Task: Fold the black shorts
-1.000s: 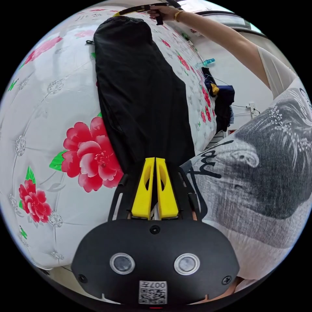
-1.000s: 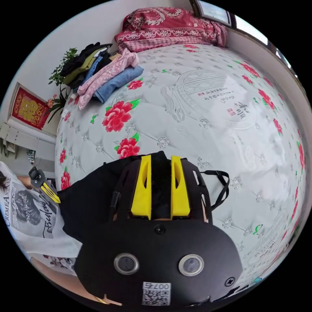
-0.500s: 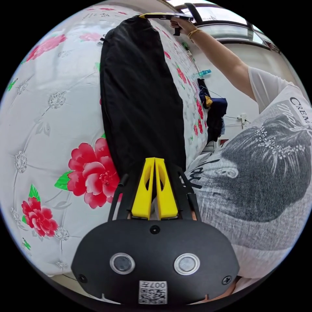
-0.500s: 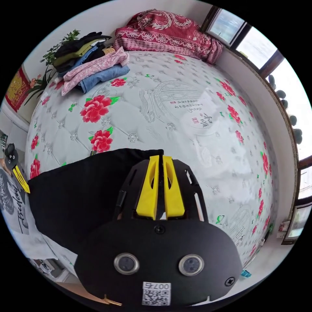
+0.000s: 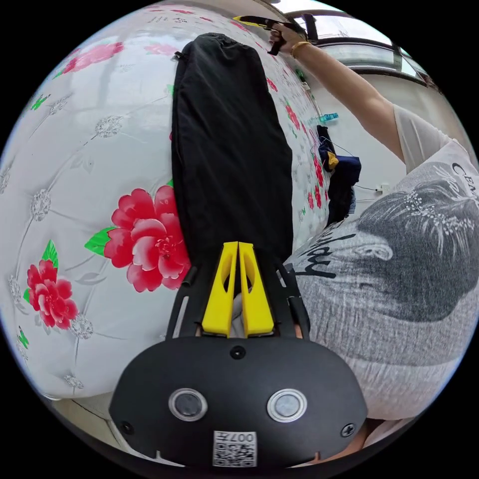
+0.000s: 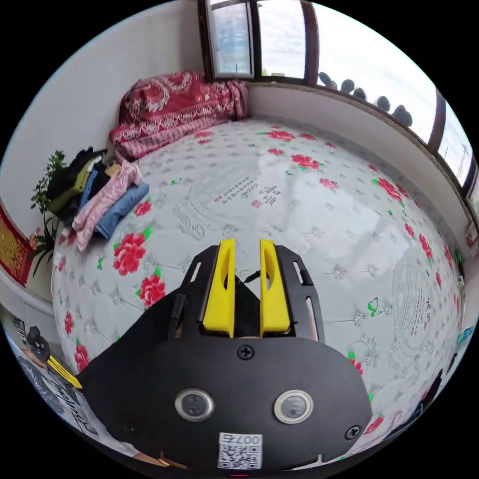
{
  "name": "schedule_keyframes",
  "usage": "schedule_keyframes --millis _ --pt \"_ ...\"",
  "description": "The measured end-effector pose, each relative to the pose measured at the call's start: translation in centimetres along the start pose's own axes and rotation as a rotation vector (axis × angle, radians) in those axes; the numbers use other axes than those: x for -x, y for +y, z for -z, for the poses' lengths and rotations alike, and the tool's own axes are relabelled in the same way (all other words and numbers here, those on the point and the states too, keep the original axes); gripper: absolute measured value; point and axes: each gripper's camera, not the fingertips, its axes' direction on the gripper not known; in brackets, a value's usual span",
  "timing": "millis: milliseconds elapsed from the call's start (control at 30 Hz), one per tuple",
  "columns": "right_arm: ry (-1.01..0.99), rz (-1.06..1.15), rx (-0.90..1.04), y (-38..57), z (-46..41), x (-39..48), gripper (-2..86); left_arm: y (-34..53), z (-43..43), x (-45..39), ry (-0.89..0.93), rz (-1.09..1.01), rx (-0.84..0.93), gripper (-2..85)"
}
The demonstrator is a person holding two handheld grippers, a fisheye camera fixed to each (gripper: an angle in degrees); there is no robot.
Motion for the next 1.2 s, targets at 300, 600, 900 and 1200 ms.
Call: schedule_keyframes --millis 300,600,900,1200 --pt "-0.572 -0.337 0.037 24.0 17.2 0.1 6.5 3.0 4.4 3.3 0.106 0.101 -0.163 6.4" --pt "-0.740 -0.656 0.282 46.6 24.6 4.6 8.2 2.2 3.6 1.6 0.022 0.031 -0.019 10.4" --pt "-0.831 -0.681 0.239 48.7 26.8 4.2 7.0 -0.1 3.1 1.8 0.063 -0.018 0.101 10.0" --pt "-0.852 -0.720 0.278 44.5 27.6 4.7 2.5 -2.2 4.5 4.1 0.224 -0.071 0.182 7.4"
